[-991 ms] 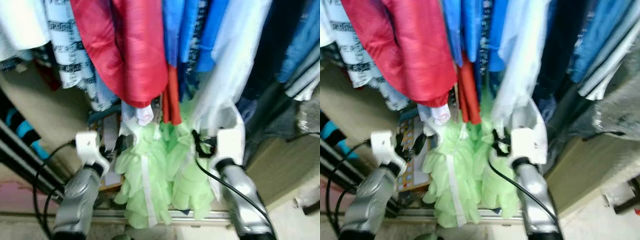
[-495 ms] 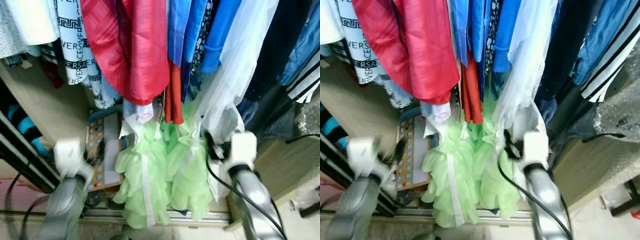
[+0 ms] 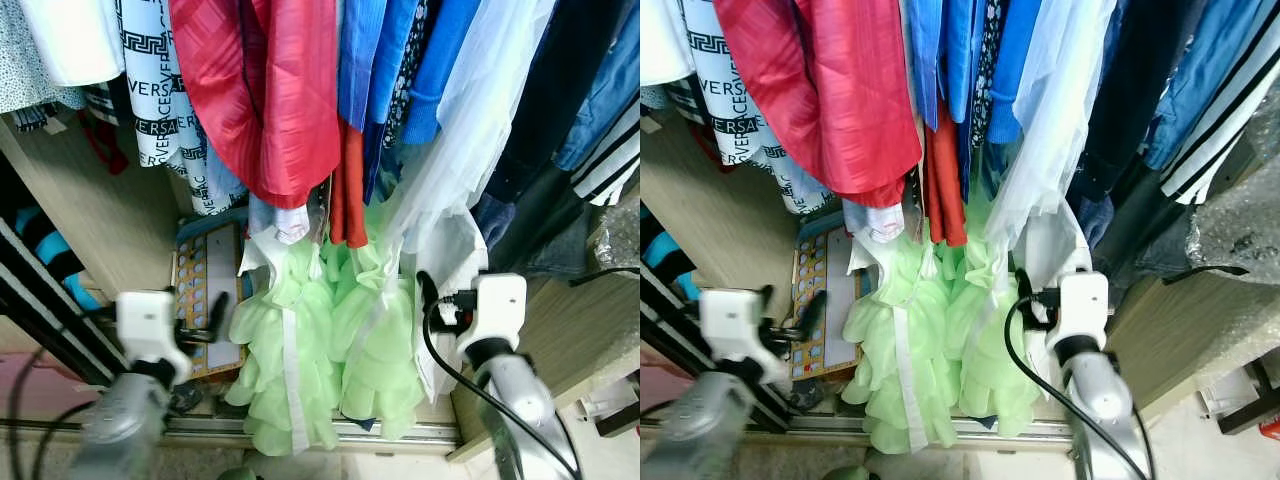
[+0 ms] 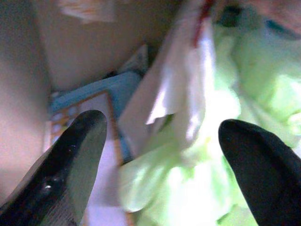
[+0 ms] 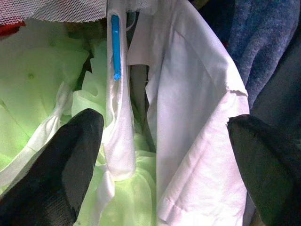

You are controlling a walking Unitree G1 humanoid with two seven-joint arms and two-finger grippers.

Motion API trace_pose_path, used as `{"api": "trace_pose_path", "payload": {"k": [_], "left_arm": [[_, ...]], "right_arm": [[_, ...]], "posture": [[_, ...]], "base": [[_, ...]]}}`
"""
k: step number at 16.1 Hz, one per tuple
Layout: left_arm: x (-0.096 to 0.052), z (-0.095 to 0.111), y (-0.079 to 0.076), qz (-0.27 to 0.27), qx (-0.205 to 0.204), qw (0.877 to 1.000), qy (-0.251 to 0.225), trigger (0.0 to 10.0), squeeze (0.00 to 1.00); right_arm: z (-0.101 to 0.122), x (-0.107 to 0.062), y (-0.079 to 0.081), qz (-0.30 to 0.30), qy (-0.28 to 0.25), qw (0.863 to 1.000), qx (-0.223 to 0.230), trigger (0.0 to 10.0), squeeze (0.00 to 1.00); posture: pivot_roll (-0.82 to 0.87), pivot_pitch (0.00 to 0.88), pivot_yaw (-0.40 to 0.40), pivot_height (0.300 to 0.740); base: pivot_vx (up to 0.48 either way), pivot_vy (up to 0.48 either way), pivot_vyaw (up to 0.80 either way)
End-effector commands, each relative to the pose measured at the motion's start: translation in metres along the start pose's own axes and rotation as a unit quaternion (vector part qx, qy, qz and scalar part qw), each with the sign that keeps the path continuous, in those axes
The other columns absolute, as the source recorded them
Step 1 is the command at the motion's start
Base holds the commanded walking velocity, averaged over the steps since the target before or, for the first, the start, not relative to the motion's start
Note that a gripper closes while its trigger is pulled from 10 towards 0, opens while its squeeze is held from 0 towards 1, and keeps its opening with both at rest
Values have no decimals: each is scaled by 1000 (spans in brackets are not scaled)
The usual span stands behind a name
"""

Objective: Clean up the room

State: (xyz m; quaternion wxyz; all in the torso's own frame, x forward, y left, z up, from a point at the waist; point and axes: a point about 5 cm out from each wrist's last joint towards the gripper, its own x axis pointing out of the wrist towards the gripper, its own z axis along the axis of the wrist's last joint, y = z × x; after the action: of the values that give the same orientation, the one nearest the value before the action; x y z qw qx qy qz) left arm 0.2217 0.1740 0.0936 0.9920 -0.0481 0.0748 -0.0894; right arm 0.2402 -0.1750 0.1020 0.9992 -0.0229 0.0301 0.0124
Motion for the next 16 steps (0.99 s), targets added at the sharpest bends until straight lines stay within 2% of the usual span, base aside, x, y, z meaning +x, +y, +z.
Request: {"api": "trace_pose_path", "payload": {"k": [1, 3, 5, 7, 9, 10, 11, 12, 13, 14, 15, 16], "left_arm": [[5, 7, -5, -5, 9, 1000, -16, 10000, 0], [9, 5, -9, -4, 2, 1000, 7, 10000, 0], [15, 3, -6, 12, 17, 1000, 1, 10000, 0], [19, 5, -9, 14, 15, 1000, -3, 10000, 0], [16, 16, -21, -54, 21, 998, -36, 10000, 0], [13, 17, -23, -67, 15, 997, -39, 10000, 0], [12, 14, -22, -57, -9, 998, -31, 10000, 0], [11, 12, -18, -34, -14, 999, -28, 10000, 0], [9, 11, -12, 3, 15, 999, -31, 10000, 0], [7, 9, -4, 66, 27, 997, -23, 10000, 0], [6, 6, -1, 96, 23, 995, 7, 10000, 0], [5, 6, -1, 102, 43, 994, 19, 10000, 0]], "right_arm": [[1, 1, 2, -5, -3, 1000, 3, 10000, 0], [2, 0, 9, 4, -9, 1000, -1, 10000, 0], [7, 2, 11, 17, -23, 999, -18, 10000, 0], [8, 5, 14, 24, -25, 999, -19, 10000, 0], [10, 12, 18, 30, -25, 999, -6, 10000, 0], [11, 14, 19, 33, -27, 999, -4, 10000, 0], [12, 15, 20, 34, -28, 999, -2, 10000, 0], [13, 16, 21, 35, -27, 999, 4, 10000, 0], [14, 17, 20, 33, -28, 999, 11, 10000, 0], [16, 18, 20, 34, -28, 999, 16, 10000, 0], [15, 18, 20, 35, -28, 999, 19, 10000, 0], [14, 16, 22, 45, -24, 998, 28, 10000, 0]], "posture": [[90, 0, -3, 740], [73, 0, 13, 740], [66, 0, 24, 740], [73, 0, 21, 740], [84, 0, 15, 740], [85, 0, 15, 740], [89, 0, 15, 740], [90, 0, 15, 740], [91, 0, 13, 740], [94, 0, 11, 740], [95, 0, 11, 740], [95, 0, 11, 740]], "base": [[0, 0, 0], [0, 0, 0], [0, 0, 800], [0, 0, 800], [0, 0, 800], [0, 0, 800], [0, 0, 800], [0, 0, 800], [0, 0, 800], [0, 0, 800], [0, 0, 800], [0, 0, 800]]}}
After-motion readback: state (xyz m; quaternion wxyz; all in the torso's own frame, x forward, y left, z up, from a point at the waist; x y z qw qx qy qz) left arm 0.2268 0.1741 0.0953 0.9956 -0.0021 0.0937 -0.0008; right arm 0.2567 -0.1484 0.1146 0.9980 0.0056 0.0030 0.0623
